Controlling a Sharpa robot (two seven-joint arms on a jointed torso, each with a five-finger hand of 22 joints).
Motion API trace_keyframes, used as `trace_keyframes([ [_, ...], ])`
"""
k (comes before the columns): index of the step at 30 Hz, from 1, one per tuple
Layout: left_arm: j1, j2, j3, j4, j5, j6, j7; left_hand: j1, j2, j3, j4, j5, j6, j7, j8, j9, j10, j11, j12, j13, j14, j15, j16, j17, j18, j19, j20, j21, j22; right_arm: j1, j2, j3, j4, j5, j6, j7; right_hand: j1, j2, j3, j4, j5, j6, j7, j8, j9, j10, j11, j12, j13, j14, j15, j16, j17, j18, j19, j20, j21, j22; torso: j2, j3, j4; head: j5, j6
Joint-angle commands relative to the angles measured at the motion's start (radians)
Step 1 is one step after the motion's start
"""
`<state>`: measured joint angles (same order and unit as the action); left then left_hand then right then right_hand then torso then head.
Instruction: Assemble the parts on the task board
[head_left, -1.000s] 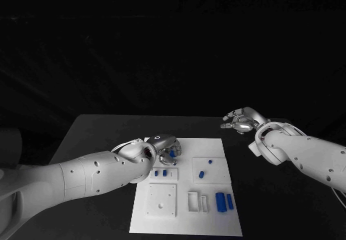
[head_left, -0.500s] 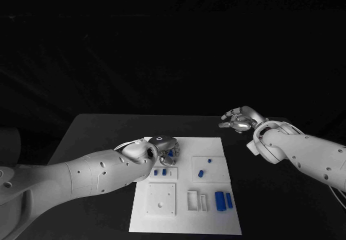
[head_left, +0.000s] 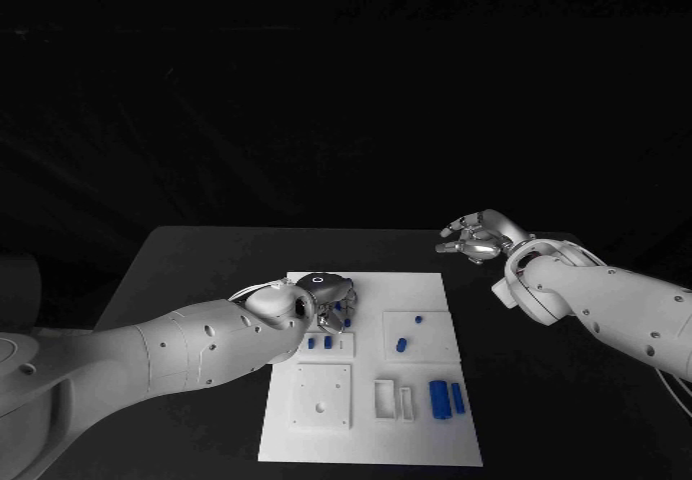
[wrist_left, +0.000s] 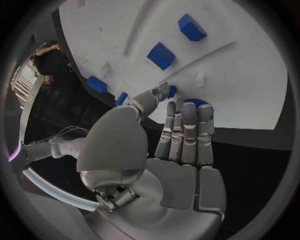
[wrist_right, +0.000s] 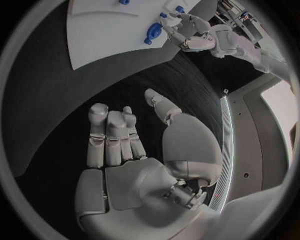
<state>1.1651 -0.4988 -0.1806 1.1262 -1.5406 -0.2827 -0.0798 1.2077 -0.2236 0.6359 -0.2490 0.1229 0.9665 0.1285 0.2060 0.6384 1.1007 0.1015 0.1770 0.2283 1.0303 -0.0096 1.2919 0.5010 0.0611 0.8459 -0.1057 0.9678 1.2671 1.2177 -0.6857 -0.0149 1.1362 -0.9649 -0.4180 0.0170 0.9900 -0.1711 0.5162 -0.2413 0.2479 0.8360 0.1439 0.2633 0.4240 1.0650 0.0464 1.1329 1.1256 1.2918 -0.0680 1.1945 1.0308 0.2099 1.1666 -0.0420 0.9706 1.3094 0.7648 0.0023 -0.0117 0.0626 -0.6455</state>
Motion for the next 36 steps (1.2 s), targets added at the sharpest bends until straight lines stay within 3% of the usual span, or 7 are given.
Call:
trace_keyframes([
  [1, -0.003, 0.008, 0.000, -0.009, -0.012, 0.013, 0.011, 0.006, 0.005, 0.000, 0.006, -0.001, -0.001, 0.005, -0.006, -0.003, 0.011, 0.001, -0.007, -0.002, 0.010, 0.000, 0.007, 0.002, 0.042, 0.009, -0.003, 0.005, 0.003, -0.001, 0.000, 0.000, 0.003, -0.003, 0.012, 0.008, -0.011, 0.002, -0.003, 0.006, 0.007, -0.013, 0.018, -0.006, -0.001, -0.007, 0.001, 0.004, -0.001, 0.001, 0.004, -0.006, 0.001, 0.052, 0.000, -0.006, -0.006, 0.016, 0.000, 0.0004, -0.0001, -0.001, 0.000],
  [11, -0.008, 0.017, -0.001, -0.020, -0.008, 0.022, 0.015, 0.007, 0.010, 0.001, 0.008, 0.002, -0.008, 0.008, -0.010, -0.007, 0.018, 0.000, -0.010, -0.003, 0.009, -0.001, 0.011, 0.002, 0.043, 0.010, -0.003, 0.007, 0.005, -0.001, 0.000, 0.000, 0.008, -0.003, 0.013, 0.008, -0.011, 0.002, -0.003, 0.006, 0.007, -0.013, 0.018, -0.006, -0.001, -0.007, 0.001, 0.004, -0.001, 0.001, 0.004, -0.006, 0.001, 0.052, 0.000, -0.006, -0.006, 0.016, -0.001, 0.0013, -0.0003, -0.001, -0.002],
  [36, -0.013, 0.030, -0.010, -0.039, -0.002, 0.058, -0.004, -0.012, 0.067, -0.014, 0.029, -0.013, 0.035, -0.007, 0.008, -0.026, 0.105, -0.028, -0.017, 0.006, 0.066, -0.029, 0.094, 0.022, 0.058, 0.063, -0.027, 0.052, 0.032, -0.001, -0.001, 0.000, 0.012, -0.004, 0.013, 0.008, -0.011, 0.002, -0.004, 0.006, 0.008, -0.013, 0.018, -0.005, -0.001, -0.006, 0.001, 0.004, -0.002, 0.001, 0.004, -0.006, 0.001, 0.052, 0.000, -0.006, -0.006, 0.016, -0.001, 0.0008, 0.0001, -0.006, -0.006],
])
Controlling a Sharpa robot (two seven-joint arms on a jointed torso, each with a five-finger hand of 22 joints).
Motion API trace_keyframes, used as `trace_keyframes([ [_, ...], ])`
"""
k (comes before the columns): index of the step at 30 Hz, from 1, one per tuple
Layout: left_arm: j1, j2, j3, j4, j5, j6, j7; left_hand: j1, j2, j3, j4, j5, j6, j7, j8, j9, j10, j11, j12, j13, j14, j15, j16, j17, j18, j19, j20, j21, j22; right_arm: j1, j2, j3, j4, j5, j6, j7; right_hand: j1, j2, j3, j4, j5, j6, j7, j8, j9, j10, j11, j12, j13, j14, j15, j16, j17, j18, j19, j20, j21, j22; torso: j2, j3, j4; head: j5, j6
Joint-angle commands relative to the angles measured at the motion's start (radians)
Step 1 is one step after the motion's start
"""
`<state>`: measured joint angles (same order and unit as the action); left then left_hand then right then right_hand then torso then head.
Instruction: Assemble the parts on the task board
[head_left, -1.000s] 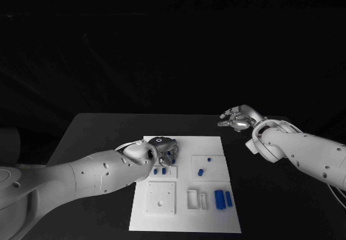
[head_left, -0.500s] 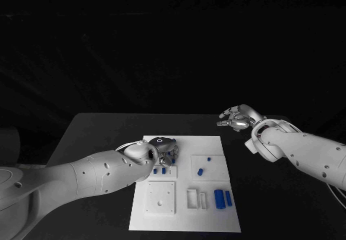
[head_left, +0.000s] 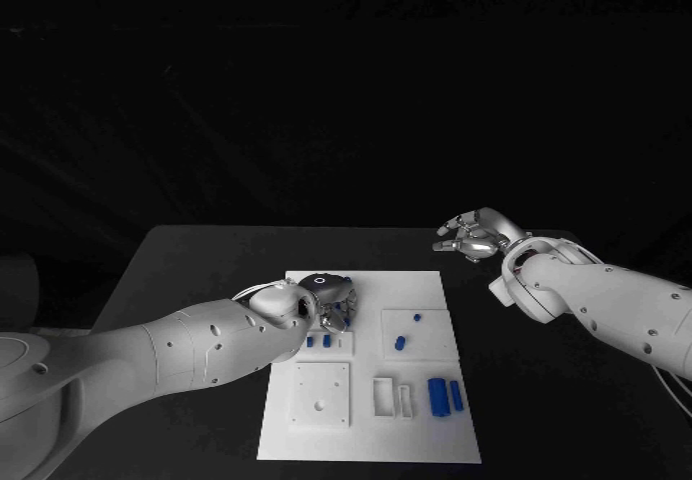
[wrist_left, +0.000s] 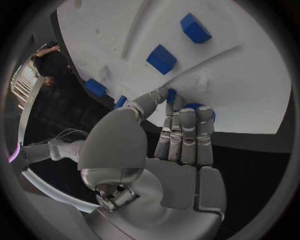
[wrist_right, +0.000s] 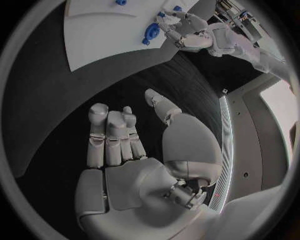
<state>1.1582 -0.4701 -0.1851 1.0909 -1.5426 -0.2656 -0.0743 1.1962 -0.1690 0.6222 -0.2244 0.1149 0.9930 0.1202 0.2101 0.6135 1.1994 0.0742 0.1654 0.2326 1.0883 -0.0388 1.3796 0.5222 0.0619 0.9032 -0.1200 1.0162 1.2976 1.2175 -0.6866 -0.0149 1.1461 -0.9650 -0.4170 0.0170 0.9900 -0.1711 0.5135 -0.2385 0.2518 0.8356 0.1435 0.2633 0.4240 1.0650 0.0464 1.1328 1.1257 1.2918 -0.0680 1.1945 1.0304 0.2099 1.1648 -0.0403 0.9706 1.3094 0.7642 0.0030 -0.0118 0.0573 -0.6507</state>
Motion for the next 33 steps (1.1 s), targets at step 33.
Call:
trace_keyframes([
  [33, -0.010, -0.035, 0.002, 0.028, 0.067, -0.074, 0.024, -0.008, 0.062, 0.003, -0.004, -0.002, 0.097, -0.029, 0.043, -0.005, 0.110, -0.040, 0.004, 0.020, 0.064, -0.038, 0.035, -0.007, 0.060, 0.053, -0.045, 0.027, 0.008, -0.002, 0.002, 0.000, -0.002, -0.005, 0.011, 0.009, -0.012, 0.004, -0.001, 0.003, 0.006, -0.011, 0.018, -0.005, -0.001, -0.006, 0.001, 0.005, -0.002, 0.002, 0.004, -0.006, 0.002, 0.052, 0.002, -0.008, -0.006, 0.016, -0.001, -0.0004, 0.0010, 0.001, 0.005],
])
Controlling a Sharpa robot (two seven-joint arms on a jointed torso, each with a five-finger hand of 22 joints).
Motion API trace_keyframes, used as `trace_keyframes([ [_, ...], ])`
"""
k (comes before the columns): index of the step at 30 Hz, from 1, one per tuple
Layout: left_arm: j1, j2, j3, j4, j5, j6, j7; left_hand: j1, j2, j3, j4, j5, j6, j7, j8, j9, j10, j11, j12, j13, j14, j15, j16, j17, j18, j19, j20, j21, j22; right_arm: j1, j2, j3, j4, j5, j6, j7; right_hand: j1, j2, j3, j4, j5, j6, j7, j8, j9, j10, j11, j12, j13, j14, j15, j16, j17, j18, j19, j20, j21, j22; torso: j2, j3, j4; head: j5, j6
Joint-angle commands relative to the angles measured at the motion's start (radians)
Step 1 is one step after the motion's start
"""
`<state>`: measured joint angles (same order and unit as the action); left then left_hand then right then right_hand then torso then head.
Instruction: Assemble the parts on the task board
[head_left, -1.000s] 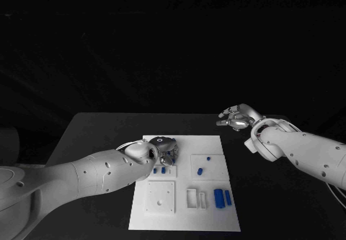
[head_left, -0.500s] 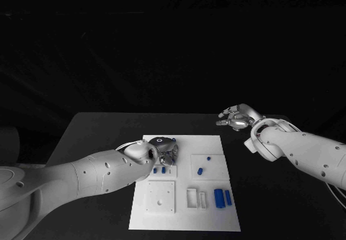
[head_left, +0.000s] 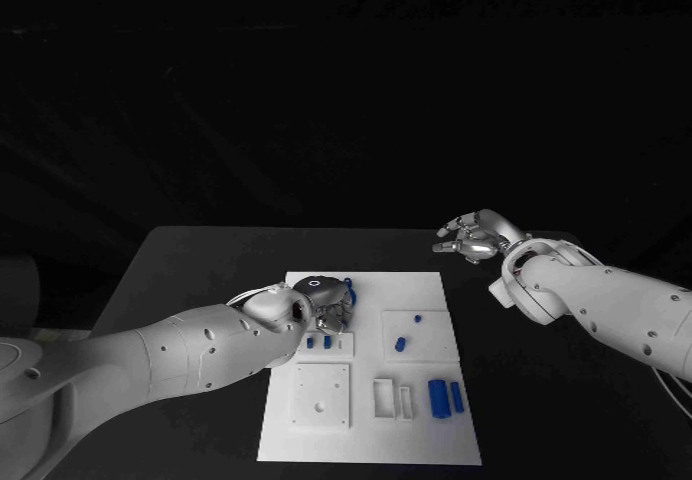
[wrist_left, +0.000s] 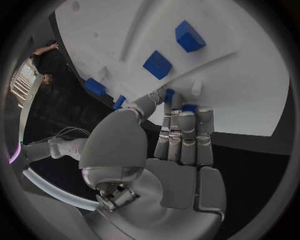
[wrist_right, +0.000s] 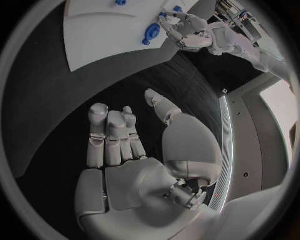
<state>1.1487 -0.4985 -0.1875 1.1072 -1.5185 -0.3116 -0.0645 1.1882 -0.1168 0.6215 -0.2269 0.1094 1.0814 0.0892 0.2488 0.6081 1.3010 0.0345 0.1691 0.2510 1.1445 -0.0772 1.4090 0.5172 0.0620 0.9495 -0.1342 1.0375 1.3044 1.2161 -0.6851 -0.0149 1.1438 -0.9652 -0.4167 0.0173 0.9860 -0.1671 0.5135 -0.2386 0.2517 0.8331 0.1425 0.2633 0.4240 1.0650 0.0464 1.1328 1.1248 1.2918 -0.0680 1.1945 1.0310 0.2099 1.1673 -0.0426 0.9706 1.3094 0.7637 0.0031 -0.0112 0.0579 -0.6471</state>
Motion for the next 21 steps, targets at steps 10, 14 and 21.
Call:
trace_keyframes([
  [10, 0.000, -0.084, 0.069, 0.097, 0.228, 0.000, 0.028, -0.004, 0.012, 0.005, -0.002, 0.003, 0.004, 0.003, 0.001, -0.003, 0.007, 0.001, -0.005, 0.001, 0.010, 0.001, 0.003, -0.004, 0.060, 0.011, -0.033, 0.006, 0.000, -0.001, -0.004, 0.000, 0.002, -0.004, 0.011, 0.008, -0.008, -0.001, -0.002, 0.003, 0.006, -0.009, 0.019, -0.005, -0.001, -0.006, 0.001, 0.005, -0.002, 0.002, 0.004, -0.006, 0.002, 0.052, 0.000, -0.006, -0.006, 0.016, -0.001, -0.0001, 0.0015, 0.001, 0.004],
  [14, 0.002, -0.130, 0.085, 0.133, 0.255, 0.039, 0.019, -0.005, 0.013, 0.005, -0.003, 0.003, 0.004, 0.004, 0.001, -0.003, 0.008, 0.001, -0.006, 0.001, 0.010, 0.001, 0.002, -0.005, 0.059, 0.011, -0.033, 0.006, 0.000, -0.001, -0.007, 0.000, 0.003, -0.004, 0.011, 0.007, -0.008, -0.001, -0.002, 0.003, 0.006, -0.009, 0.019, -0.005, -0.001, -0.006, 0.001, 0.005, -0.002, 0.002, 0.004, -0.006, 0.002, 0.052, 0.000, -0.006, -0.006, 0.016, -0.001, 0.0004, 0.0019, 0.002, 0.004],
  [21, 0.004, -0.179, 0.088, 0.152, 0.257, 0.085, 0.016, -0.005, 0.013, 0.005, -0.005, 0.002, 0.004, 0.003, 0.001, -0.004, 0.009, 0.001, -0.007, 0.001, 0.010, 0.001, 0.001, -0.006, 0.059, 0.010, -0.033, 0.005, 0.000, -0.001, -0.010, 0.000, 0.003, -0.004, 0.011, 0.006, -0.008, -0.001, -0.002, 0.003, 0.006, -0.009, 0.019, -0.005, -0.001, -0.006, 0.001, 0.005, -0.002, 0.002, 0.004, -0.006, 0.002, 0.052, 0.000, -0.006, -0.006, 0.016, 0.000, -0.0003, 0.0015, 0.002, 0.002],
])
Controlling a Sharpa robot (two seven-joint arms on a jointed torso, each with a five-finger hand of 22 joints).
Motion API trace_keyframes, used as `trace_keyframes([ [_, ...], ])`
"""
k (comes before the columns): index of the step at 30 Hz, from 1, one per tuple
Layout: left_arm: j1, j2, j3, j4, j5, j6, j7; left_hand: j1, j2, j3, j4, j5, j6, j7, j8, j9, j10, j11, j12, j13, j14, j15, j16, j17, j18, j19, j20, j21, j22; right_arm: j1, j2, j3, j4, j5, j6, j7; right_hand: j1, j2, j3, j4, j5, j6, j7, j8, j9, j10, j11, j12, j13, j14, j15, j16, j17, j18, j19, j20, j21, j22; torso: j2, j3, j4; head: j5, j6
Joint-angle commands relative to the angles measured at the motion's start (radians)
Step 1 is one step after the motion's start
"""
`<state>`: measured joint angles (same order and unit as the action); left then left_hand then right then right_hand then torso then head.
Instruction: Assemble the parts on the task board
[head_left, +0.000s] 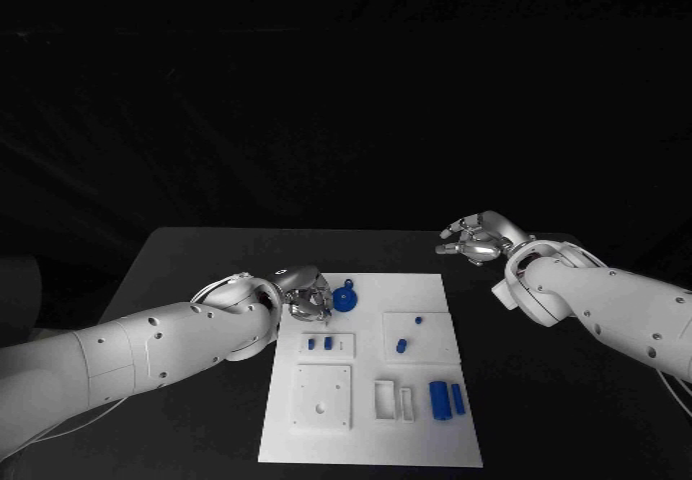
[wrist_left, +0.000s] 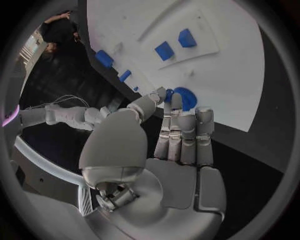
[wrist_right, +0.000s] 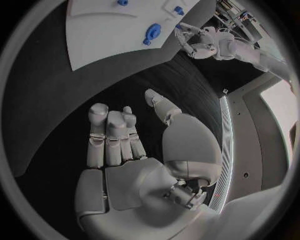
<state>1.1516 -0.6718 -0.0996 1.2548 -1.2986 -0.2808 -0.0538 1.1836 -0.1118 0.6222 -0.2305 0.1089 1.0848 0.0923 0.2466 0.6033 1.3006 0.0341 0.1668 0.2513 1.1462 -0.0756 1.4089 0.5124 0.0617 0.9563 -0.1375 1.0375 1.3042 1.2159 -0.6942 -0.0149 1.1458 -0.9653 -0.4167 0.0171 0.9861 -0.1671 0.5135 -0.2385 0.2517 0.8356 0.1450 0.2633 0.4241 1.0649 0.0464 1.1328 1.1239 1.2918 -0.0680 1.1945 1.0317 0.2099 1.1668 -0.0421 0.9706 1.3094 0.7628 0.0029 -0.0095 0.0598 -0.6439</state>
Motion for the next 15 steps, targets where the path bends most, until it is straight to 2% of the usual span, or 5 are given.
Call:
trace_keyframes([
  [1, 0.001, -0.008, 0.000, 0.002, 0.037, 0.056, 0.008, 0.000, 0.008, 0.004, -0.002, 0.003, 0.001, 0.000, 0.004, 0.001, 0.009, 0.001, -0.005, 0.001, 0.009, -0.001, 0.001, -0.001, 0.059, 0.003, -0.030, 0.005, 0.000, -0.001, -0.001, 0.000, 0.002, -0.004, 0.011, 0.006, -0.008, -0.001, -0.002, 0.003, 0.006, -0.011, 0.017, -0.005, -0.001, -0.006, 0.001, 0.006, -0.001, 0.002, 0.004, -0.006, 0.001, 0.052, 0.001, -0.007, -0.006, 0.016, 0.001, -0.0002, -0.0006, 0.000, -0.001],
  [8, 0.000, -0.005, -0.001, -0.019, 0.003, 0.031, 0.026, 0.000, 0.009, 0.005, -0.003, 0.002, 0.001, 0.000, 0.004, 0.001, 0.010, 0.001, -0.006, 0.001, 0.008, -0.001, 0.000, -0.002, 0.059, 0.002, -0.030, 0.004, 0.000, -0.001, -0.001, 0.000, 0.002, -0.005, 0.010, 0.007, -0.008, -0.001, -0.002, 0.003, 0.006, -0.011, 0.017, -0.005, -0.001, -0.006, 0.001, 0.006, -0.001, 0.002, 0.004, -0.006, 0.001, 0.052, 0.001, -0.007, -0.006, 0.016, 0.001, -0.0014, -0.0003, 0.000, -0.001],
  [15, -0.002, 0.015, -0.002, -0.047, -0.009, 0.039, 0.031, 0.000, 0.009, 0.005, -0.004, 0.001, 0.002, 0.000, 0.004, 0.001, 0.011, 0.001, -0.006, 0.001, 0.009, -0.001, 0.000, -0.002, 0.058, 0.003, -0.030, 0.004, 0.000, -0.001, 0.000, 0.000, 0.001, -0.005, 0.011, 0.006, -0.007, -0.001, -0.002, 0.003, 0.006, -0.011, 0.017, -0.005, -0.001, -0.006, 0.000, 0.006, -0.001, 0.002, 0.004, -0.006, 0.001, 0.052, 0.001, -0.007, -0.006, 0.016, 0.002, -0.0012, -0.0019, 0.002, -0.003],
])
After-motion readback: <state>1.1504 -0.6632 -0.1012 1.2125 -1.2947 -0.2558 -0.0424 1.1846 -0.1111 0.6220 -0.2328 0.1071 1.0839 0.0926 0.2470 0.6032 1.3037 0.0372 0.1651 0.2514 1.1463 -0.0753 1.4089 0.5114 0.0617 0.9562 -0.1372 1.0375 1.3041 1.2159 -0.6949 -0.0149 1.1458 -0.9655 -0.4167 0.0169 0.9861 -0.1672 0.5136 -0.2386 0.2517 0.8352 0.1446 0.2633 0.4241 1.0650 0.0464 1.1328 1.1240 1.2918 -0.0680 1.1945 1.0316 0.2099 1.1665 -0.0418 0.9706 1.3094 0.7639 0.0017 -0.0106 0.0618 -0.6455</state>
